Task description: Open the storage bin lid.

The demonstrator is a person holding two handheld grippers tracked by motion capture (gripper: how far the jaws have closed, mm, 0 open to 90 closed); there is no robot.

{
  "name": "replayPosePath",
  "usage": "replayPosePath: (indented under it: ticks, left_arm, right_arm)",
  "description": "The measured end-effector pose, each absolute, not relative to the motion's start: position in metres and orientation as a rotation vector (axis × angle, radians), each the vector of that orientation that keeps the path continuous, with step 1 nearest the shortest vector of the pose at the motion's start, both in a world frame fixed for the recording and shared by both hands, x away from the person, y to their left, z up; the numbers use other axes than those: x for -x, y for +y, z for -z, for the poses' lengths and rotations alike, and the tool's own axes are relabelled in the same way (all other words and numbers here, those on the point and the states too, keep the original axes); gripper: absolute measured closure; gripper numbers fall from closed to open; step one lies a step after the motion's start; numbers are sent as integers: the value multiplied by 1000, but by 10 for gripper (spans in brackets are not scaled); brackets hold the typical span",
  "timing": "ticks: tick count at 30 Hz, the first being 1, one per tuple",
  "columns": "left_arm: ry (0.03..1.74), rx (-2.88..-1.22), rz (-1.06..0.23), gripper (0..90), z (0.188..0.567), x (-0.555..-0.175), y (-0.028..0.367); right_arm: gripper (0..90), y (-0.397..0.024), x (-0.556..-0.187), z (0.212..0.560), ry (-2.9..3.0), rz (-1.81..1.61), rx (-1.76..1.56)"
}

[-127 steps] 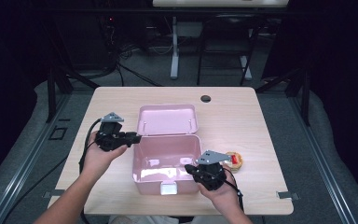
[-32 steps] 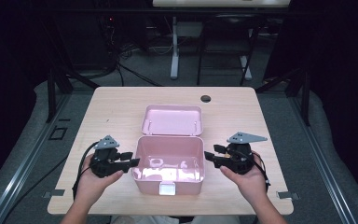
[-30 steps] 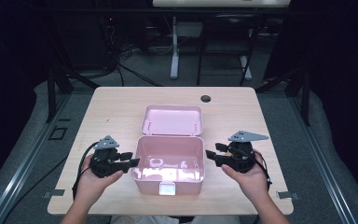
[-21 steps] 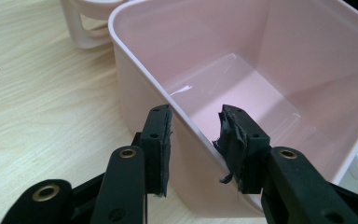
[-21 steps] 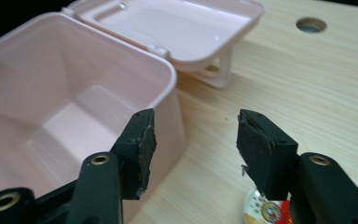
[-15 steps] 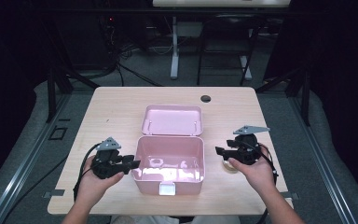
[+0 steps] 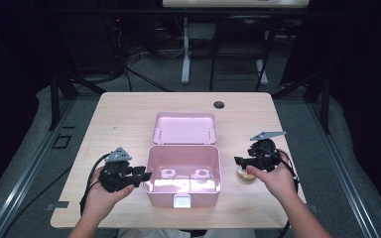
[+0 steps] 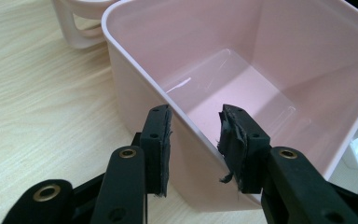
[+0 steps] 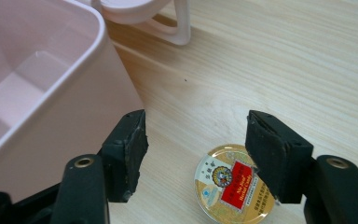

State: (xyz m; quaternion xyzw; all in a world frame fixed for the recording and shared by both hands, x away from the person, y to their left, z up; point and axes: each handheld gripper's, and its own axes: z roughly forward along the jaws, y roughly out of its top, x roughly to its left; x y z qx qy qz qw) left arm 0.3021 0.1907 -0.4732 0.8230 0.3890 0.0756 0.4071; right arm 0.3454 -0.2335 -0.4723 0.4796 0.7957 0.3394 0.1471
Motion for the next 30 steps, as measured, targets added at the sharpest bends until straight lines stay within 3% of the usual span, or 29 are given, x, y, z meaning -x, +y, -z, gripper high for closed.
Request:
replayPosePath:
  ticks: [30]
  left_arm:
    - [975,-2078,-200,608,474,-302,190]
  right_arm:
    - [260,-236,-384,495,2447,-588,-1549]
